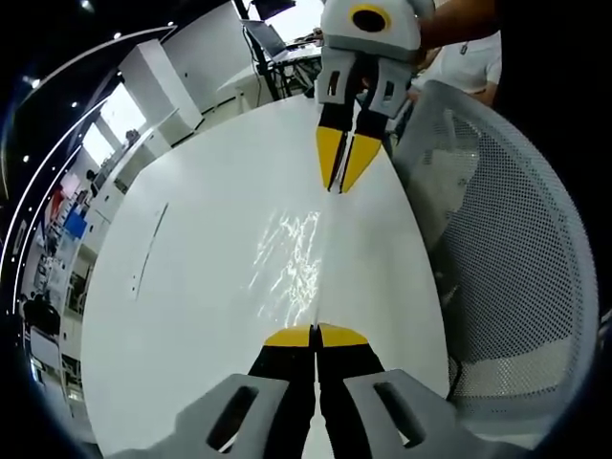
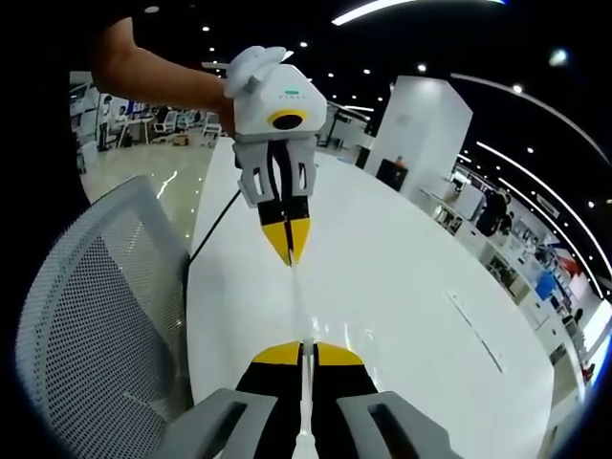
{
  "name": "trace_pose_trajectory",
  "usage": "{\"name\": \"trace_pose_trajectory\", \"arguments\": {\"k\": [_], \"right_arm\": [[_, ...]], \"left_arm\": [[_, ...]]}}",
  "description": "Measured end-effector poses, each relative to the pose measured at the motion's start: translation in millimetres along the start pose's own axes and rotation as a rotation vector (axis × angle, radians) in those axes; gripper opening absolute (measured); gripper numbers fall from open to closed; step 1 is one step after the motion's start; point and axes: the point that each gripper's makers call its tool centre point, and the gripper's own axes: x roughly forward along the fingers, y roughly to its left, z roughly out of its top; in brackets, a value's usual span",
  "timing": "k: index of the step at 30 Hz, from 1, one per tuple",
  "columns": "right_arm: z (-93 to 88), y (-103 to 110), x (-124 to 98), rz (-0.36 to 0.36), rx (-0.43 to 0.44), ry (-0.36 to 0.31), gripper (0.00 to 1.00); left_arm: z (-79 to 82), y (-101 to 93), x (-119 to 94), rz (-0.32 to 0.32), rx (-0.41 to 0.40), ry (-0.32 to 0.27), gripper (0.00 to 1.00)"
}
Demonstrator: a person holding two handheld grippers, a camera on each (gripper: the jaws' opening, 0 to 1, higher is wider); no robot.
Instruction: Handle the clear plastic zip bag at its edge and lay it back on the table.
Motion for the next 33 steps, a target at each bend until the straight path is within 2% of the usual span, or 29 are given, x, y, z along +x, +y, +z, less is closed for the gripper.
{"name": "trace_pose_trajectory", "arguments": {"k": [33], "right_arm": [[-2.0,-3.0,-4.9,-0.013,0.012,-0.003,0.0]], "left_arm": [[1.0,0.7,-2.4,0.005,0.0,-0.003,0.0]]}}
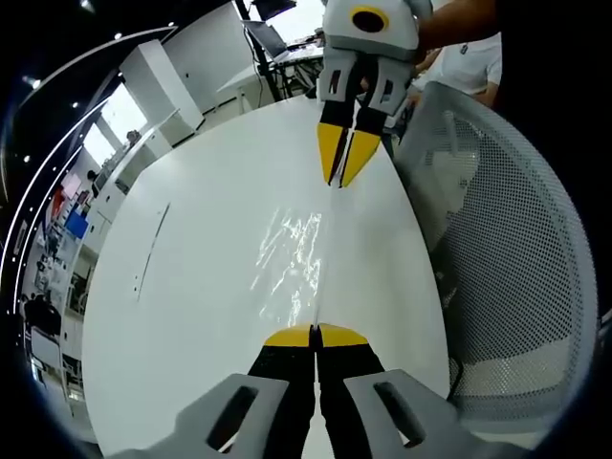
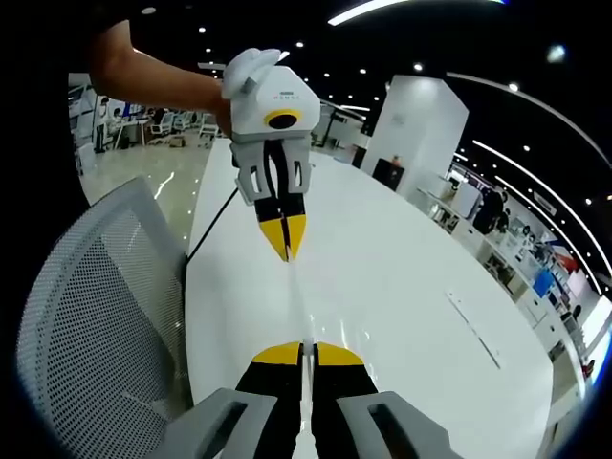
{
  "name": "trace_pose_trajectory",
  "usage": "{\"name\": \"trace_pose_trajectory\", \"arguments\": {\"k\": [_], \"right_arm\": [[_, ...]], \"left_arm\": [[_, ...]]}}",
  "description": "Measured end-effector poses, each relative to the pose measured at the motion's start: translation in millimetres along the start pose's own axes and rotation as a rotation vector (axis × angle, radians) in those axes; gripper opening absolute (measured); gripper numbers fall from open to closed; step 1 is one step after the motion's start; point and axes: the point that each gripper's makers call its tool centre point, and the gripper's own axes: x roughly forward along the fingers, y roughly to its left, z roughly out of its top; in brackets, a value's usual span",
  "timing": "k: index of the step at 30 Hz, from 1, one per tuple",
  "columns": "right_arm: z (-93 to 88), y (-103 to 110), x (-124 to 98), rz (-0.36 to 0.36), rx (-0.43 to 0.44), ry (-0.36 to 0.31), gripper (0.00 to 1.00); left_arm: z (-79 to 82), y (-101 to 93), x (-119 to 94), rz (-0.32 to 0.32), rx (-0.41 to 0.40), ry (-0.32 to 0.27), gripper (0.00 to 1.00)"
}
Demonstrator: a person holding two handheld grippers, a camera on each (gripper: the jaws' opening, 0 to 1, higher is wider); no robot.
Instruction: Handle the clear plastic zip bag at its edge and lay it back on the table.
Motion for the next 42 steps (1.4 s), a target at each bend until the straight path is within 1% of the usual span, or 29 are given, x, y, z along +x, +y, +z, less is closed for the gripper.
{"name": "trace_pose_trajectory", "arguments": {"k": [4,27,34,42], "right_arm": [[-0.1,1.5,1.0,0.005,-0.001,0.0,0.0],[-2.1,1.4,-0.1,0.005,0.007,0.004,0.0],[-2.8,4.5,1.5,0.013,0.011,0.005,0.0],[-3.0,4.9,1.5,0.014,0.014,0.005,0.0]], "left_arm": [[-1.8,0.1,0.0,0.0,-0.001,0.003,0.0],[-1.4,1.3,0.4,-0.004,0.0,0.003,0.0],[-5.9,-0.6,0.9,-0.009,-0.004,0.009,0.0],[-6.1,-2.1,-0.1,-0.011,-0.005,0.011,0.0]]}}
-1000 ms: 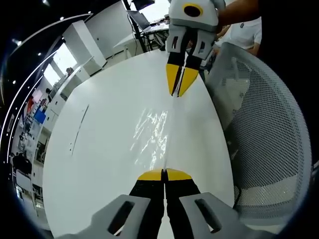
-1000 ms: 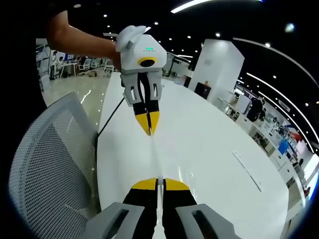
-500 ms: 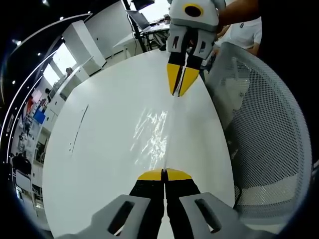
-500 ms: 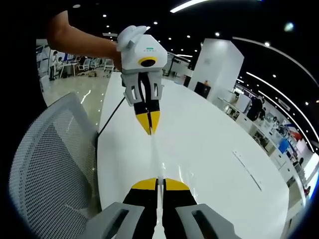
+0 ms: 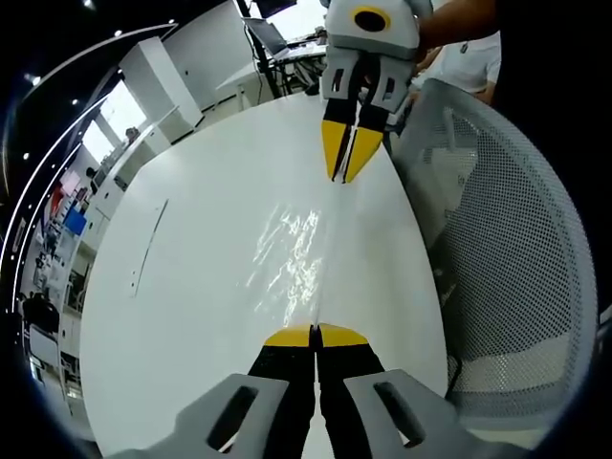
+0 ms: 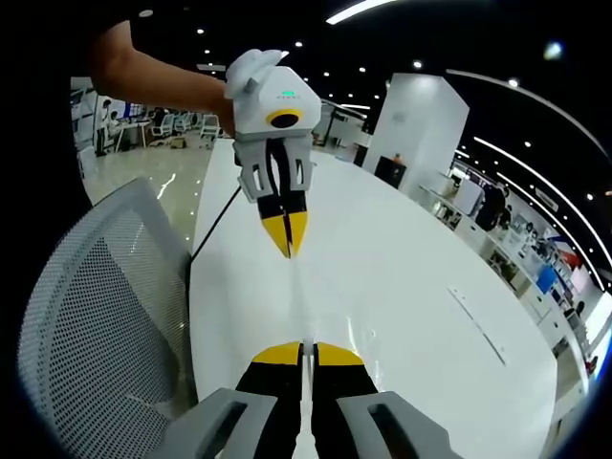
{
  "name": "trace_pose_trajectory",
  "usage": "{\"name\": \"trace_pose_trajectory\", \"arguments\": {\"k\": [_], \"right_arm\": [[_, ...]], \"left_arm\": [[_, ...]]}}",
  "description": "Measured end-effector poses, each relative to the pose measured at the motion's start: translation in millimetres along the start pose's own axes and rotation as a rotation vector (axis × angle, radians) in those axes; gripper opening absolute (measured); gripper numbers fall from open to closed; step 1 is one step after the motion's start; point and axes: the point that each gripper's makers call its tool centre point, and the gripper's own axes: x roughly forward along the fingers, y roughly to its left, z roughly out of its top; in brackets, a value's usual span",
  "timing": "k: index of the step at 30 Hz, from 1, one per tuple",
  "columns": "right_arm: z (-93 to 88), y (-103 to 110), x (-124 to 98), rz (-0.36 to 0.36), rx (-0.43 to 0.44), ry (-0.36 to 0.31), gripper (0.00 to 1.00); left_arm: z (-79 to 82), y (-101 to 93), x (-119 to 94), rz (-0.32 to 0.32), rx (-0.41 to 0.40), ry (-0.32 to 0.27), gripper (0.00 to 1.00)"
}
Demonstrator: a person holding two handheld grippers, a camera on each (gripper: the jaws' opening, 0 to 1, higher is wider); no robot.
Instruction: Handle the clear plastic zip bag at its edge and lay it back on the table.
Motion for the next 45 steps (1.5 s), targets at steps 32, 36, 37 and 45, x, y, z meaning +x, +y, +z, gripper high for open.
{"name": "trace_pose_trajectory", "arguments": {"k": [32,36,37,45], "right_arm": [[-2.1,-4.7,-4.9,-0.017,0.006,0.003,0.0],[-2.7,-5.5,-5.8,-0.02,0.009,0.005,0.0],[-2.9,-5.6,-6.1,-0.021,0.01,0.005,0.0],[-4.3,-5.8,-8.1,-0.027,0.017,0.004,0.0]], "left_arm": [[-1.6,5.4,-2.7,0.013,-0.007,-0.005,0.0],[-1.2,5.5,-2.4,0.014,-0.005,-0.005,0.0],[-1.1,5.7,-2.3,0.014,-0.004,-0.005,0.0],[-0.6,6.1,-2.2,0.014,-0.003,-0.005,0.0]]}}
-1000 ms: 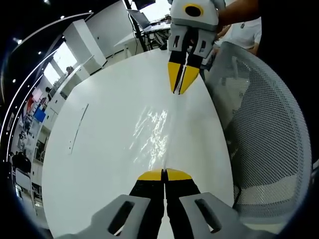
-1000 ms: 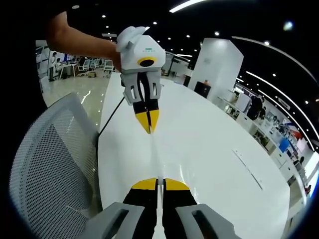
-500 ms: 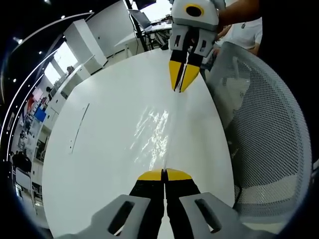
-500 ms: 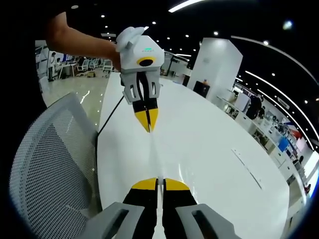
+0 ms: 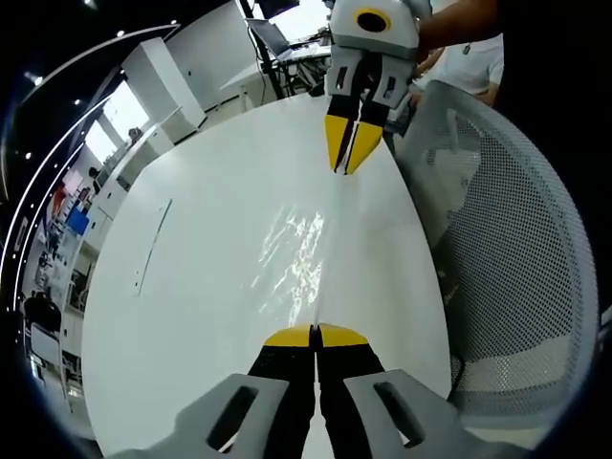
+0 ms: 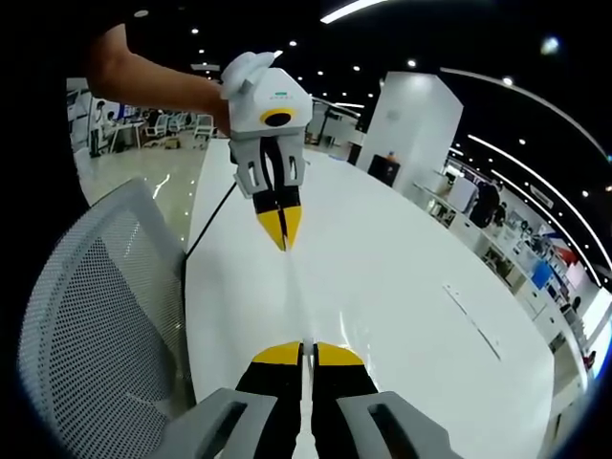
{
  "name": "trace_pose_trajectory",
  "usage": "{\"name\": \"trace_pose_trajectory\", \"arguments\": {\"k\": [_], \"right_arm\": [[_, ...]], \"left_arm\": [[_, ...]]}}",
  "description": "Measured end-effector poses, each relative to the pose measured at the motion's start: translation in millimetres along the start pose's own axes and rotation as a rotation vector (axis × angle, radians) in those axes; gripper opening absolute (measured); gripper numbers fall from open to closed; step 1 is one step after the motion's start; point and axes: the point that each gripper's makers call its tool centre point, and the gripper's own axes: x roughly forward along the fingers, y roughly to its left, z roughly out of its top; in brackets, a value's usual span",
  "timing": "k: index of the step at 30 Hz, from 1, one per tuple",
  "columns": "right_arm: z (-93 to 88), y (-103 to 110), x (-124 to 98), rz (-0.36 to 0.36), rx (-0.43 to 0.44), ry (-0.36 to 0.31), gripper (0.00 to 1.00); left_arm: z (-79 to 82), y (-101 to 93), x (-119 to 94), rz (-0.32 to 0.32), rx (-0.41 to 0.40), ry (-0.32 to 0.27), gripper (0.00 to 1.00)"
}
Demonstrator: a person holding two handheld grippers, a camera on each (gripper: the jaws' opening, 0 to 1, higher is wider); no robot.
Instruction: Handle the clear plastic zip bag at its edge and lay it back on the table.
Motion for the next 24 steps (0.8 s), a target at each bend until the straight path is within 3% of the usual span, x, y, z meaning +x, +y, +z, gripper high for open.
{"name": "trace_pose_trajectory", "arguments": {"k": [24], "right_arm": [[-3.0,1.9,-1.0,0.006,0.02,-0.001,0.0]], "left_arm": [[-1.8,-2.6,-0.3,-0.004,-0.005,0.005,0.0]]}}
